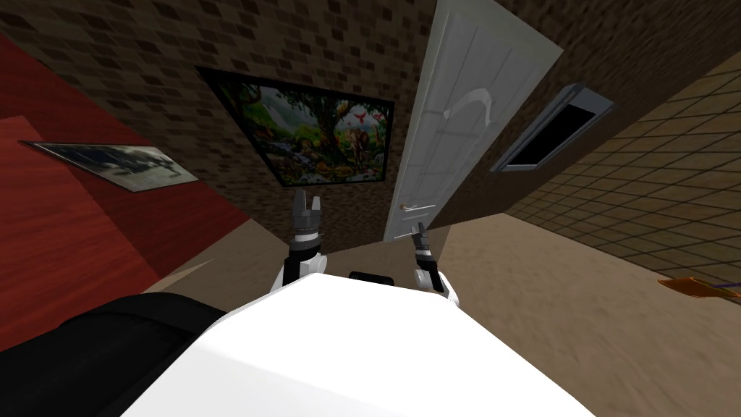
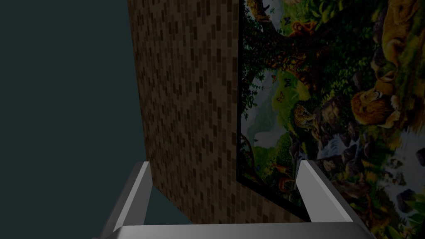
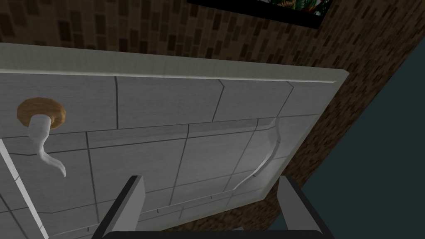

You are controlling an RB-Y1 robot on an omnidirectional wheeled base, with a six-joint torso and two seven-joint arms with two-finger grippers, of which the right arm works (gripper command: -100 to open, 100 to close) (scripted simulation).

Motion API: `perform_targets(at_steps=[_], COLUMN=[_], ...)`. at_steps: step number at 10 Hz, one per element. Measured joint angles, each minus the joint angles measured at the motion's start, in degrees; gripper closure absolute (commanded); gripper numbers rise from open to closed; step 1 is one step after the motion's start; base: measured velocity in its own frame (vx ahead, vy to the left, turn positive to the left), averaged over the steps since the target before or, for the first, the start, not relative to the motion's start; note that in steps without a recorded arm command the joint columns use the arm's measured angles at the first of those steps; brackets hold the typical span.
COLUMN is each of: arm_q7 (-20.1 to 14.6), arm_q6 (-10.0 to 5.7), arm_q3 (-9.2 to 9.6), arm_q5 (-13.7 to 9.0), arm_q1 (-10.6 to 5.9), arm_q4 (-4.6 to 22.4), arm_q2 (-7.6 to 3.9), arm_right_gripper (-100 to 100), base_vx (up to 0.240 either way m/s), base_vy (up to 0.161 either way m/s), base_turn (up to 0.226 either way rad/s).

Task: Pull the door open

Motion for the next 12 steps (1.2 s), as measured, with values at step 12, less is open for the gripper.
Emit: perform_targets(at_steps=[12], arm_q7=[-5.4], arm_q6=[-1.88], arm_q3=[-0.07], arm_q5=[-1.3], arm_q1=[-7.82], arm_q4=[22.4], arm_q2=[-6.05], arm_right_gripper=[-100], base_vx=[0.066], base_vy=[-0.097], base_turn=[0.145])
